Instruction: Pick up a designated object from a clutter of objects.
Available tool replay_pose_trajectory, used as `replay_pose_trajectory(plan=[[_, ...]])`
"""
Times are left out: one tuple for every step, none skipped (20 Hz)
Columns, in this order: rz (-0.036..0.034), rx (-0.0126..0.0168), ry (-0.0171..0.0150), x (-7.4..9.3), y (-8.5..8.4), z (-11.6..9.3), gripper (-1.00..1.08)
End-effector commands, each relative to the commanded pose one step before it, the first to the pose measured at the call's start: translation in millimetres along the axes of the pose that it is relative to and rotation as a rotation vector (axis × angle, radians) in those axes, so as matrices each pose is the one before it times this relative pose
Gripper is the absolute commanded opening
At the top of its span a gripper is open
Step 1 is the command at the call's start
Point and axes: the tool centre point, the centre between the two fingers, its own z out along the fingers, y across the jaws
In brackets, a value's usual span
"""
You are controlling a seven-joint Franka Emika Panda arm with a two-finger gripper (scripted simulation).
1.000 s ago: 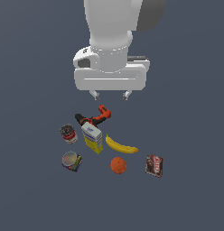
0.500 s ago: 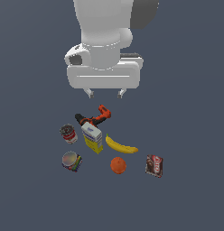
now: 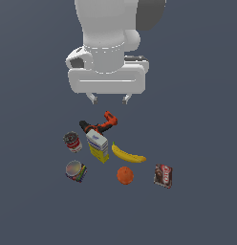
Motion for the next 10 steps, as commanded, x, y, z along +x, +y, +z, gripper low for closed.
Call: replay_pose_trajectory(plan=[[-0.01202,-0.00137,-0.00121,0.97,-0.32,3.37,1.00],[-0.00839,-0.00096,-0.00054,0.71,-0.27,2.18,1.00],[-0.00992,-0.00112,-0.00065,0.84,-0.33,2.59,1.00],[-0.01134,-0.00125,-0.00076,0.94,-0.40,2.95,1.00],[-0.01246,-0.00134,-0.00083,1.02,-0.41,3.25,1.00],[-0.01384,-0.00144,-0.00092,1.12,-0.43,3.61,1.00],[-0.01524,-0.00153,-0.00101,1.21,-0.47,3.97,1.00],[-0.01673,-0.00162,-0.00112,1.30,-0.51,4.36,1.00],[-0.01839,-0.00172,-0.00126,1.40,-0.58,4.80,1.00],[-0.01988,-0.00177,-0.00137,1.48,-0.63,5.18,1.00]])
